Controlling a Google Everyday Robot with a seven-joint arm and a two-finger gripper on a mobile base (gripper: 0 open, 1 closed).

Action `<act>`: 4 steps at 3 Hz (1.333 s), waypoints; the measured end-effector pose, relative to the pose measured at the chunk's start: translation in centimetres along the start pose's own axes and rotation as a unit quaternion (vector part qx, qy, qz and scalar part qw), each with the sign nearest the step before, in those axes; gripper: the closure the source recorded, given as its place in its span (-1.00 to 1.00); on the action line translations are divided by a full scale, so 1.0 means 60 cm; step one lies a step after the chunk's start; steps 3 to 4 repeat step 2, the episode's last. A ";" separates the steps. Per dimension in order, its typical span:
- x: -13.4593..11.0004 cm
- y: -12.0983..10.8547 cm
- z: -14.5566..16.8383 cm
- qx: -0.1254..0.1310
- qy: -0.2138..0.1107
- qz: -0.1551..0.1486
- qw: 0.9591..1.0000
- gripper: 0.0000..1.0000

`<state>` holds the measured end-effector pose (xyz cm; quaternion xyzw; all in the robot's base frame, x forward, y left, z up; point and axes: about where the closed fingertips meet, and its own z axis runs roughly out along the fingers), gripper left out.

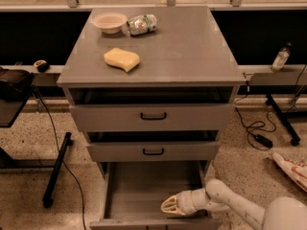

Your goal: Open bottom drawer

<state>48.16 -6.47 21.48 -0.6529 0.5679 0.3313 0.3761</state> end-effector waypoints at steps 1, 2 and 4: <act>-0.031 -0.018 -0.009 -0.012 0.012 -0.022 1.000 0.63; -0.033 -0.020 -0.011 -0.012 0.012 -0.023 1.000 0.17; -0.033 -0.020 -0.011 -0.012 0.012 -0.023 1.000 0.17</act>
Offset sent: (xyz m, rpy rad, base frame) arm 0.0066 0.0039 0.0167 -0.0216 -0.0239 0.0331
